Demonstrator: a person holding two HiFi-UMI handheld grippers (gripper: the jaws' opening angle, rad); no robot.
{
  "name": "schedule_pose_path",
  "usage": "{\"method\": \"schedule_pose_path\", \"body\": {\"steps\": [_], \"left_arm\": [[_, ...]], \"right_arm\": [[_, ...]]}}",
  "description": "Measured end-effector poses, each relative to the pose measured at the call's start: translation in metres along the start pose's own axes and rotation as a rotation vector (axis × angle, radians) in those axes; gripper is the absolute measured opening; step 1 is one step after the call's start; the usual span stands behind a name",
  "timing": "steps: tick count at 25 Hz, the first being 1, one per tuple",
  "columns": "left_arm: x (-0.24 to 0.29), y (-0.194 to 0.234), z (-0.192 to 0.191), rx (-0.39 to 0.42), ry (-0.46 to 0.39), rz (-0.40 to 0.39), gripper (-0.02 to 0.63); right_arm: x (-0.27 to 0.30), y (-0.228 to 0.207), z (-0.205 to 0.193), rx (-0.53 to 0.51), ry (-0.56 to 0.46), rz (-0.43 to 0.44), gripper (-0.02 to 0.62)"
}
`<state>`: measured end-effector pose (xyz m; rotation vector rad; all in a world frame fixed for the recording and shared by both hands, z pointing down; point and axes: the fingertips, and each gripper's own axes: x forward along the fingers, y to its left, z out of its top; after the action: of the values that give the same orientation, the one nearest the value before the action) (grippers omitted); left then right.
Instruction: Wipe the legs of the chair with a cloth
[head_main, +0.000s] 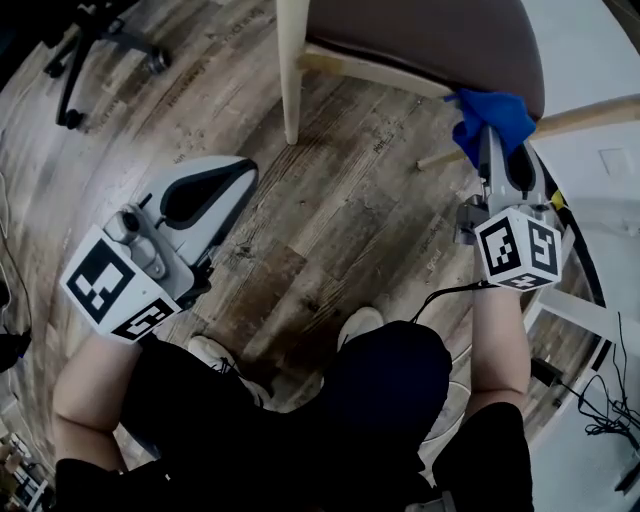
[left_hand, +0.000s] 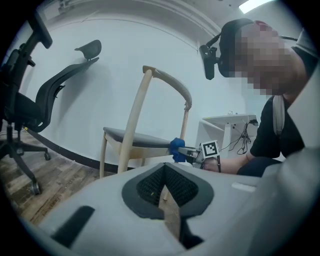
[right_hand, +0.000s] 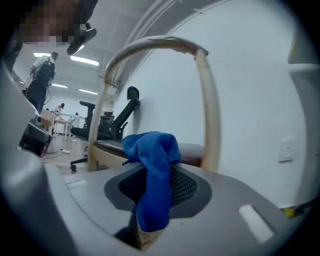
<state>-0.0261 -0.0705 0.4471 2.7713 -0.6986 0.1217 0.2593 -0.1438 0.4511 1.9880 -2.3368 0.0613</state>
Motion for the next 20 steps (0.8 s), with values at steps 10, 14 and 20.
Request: {"method": "schedule_pose_path", "body": {"steps": [10,14,20], "left_arm": [[0.022,-0.002,-0.012,-0.005,0.040,-0.011,0.005],[0.032,-0.001,-0.020,-0.005,0.055,-0.008,0.006],[0.036,0.000,-0.026,-0.009,0.077,-0.009,0.005]], "right_arm": [[-0.056,-0.102,0.015,-0.044,-0.032,-0.168,0.118],[-0.039,-0.103,0.019,0.006,-0.041,-0.089,0.120],[-0.029,-0.094,-0.036,-0.005,0.019,-0.086,0.120]]}}
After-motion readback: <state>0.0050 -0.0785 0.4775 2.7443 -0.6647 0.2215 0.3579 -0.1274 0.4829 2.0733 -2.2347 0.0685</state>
